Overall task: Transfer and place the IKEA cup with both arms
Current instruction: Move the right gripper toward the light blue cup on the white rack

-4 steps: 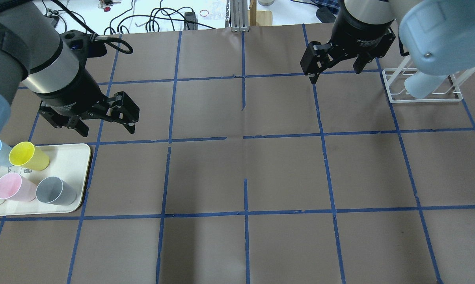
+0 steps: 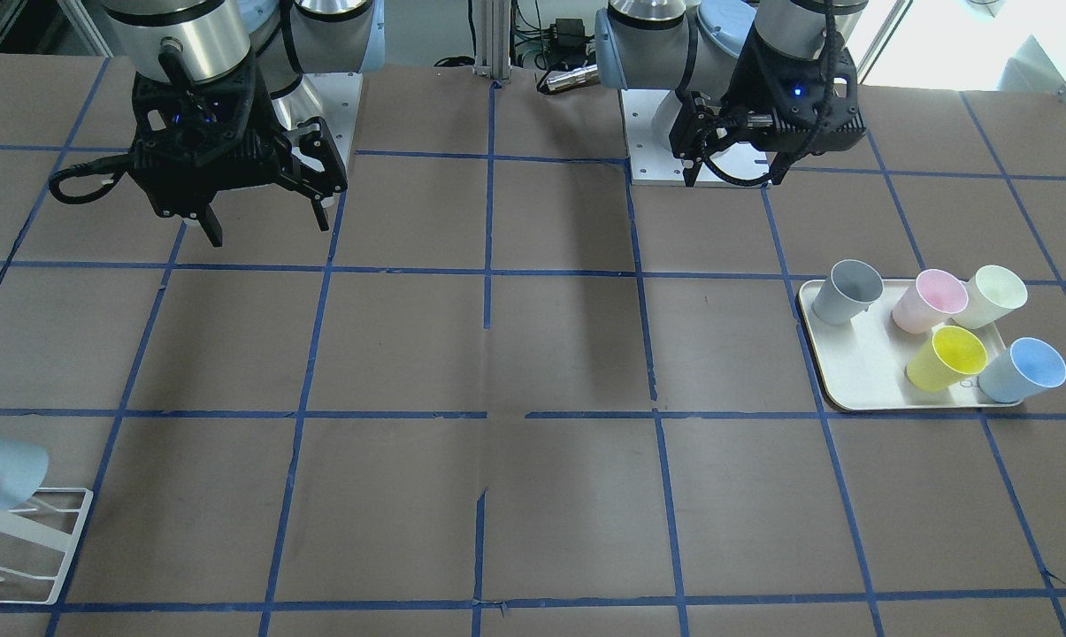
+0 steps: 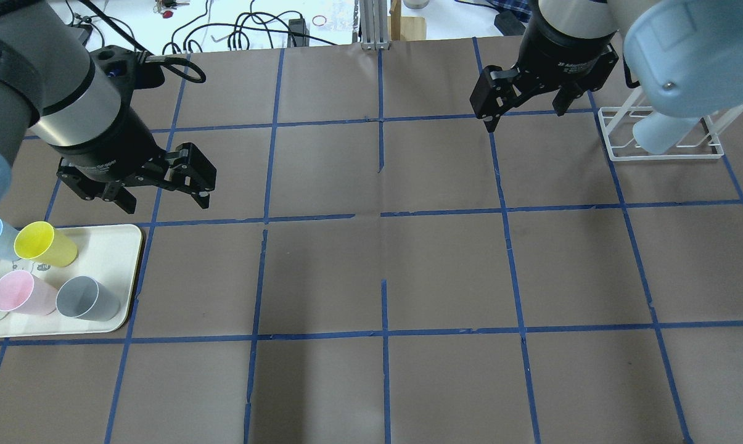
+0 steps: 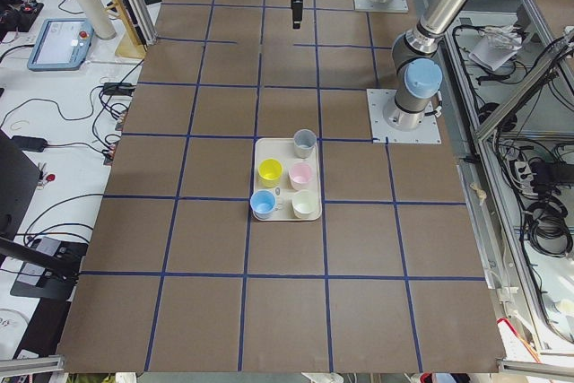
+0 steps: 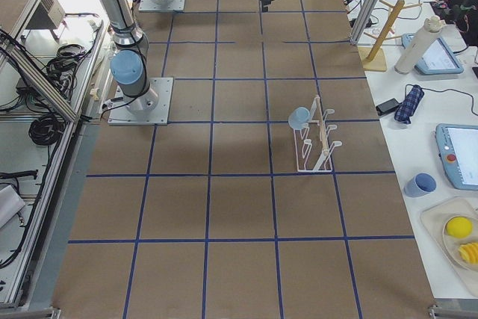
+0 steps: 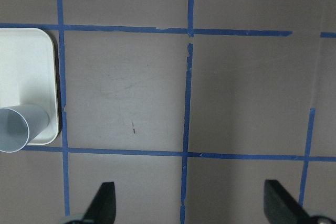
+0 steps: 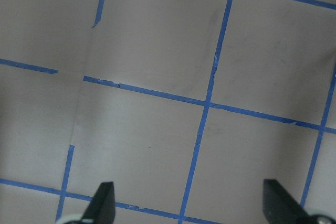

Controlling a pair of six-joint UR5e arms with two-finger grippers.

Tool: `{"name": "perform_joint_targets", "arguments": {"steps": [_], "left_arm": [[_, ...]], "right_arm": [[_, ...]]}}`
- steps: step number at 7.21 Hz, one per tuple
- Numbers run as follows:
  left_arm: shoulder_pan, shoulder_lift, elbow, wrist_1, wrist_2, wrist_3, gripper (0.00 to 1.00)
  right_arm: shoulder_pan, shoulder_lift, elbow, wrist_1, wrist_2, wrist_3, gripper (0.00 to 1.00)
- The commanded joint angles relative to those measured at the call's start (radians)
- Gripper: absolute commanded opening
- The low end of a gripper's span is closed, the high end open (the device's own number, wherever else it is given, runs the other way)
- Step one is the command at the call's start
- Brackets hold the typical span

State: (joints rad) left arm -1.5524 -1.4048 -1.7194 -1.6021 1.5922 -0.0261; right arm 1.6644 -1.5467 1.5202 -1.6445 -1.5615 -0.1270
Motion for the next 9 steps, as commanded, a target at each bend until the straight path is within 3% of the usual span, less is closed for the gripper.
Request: {"name": "perform_joint_targets", "arguments": {"steps": [1, 9], "left_arm": [[0.005, -0.003, 0.001, 0.001, -0.001, 0.000, 1.00], [0.009, 0.001, -0.002, -0.001, 0.002, 0.002, 1.00]], "right_arm": [[0.000, -0.001, 0.000, 0.000, 0.000, 0.000, 1.00], [-0.047, -0.004, -0.006, 0.000, -0.024, -0.006, 1.00]]}}
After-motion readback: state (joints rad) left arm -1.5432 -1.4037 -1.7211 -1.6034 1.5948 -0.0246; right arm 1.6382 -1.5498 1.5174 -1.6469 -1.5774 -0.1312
